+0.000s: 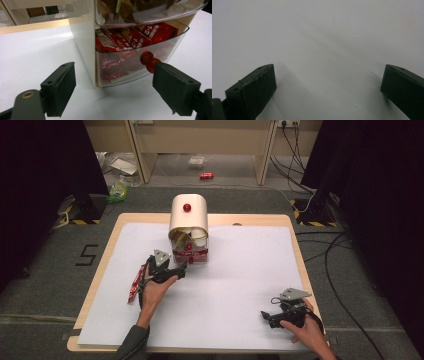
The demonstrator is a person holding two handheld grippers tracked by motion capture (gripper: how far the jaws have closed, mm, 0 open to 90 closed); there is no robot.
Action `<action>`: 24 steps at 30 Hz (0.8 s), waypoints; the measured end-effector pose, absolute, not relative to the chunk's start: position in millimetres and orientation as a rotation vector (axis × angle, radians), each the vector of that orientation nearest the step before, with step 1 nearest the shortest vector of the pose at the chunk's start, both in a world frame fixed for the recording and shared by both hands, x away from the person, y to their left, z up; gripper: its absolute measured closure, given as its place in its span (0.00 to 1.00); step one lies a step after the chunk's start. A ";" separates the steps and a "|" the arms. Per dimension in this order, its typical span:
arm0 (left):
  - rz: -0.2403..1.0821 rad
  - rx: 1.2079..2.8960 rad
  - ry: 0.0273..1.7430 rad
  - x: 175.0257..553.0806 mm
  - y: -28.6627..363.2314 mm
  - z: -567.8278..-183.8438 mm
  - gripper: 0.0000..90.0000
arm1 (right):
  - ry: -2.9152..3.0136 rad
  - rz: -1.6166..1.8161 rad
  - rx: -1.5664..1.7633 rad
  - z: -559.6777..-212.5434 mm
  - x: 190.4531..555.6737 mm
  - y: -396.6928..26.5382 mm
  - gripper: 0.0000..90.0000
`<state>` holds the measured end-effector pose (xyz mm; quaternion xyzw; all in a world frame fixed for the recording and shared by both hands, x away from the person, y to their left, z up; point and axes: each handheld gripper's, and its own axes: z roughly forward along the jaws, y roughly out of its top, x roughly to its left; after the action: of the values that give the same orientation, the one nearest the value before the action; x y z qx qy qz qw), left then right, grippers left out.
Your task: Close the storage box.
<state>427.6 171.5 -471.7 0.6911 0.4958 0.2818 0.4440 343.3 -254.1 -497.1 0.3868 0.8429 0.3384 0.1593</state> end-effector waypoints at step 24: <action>0.696 1.723 1.206 404.8 175.1 -467.2 0.20 | 2.409 0.967 1.106 -497.1 343.3 -254.1 0.00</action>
<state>404.8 175.1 -467.2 0.6957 0.4871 0.2811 0.4468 343.3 -254.1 -497.1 0.3868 0.8429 0.3384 0.1592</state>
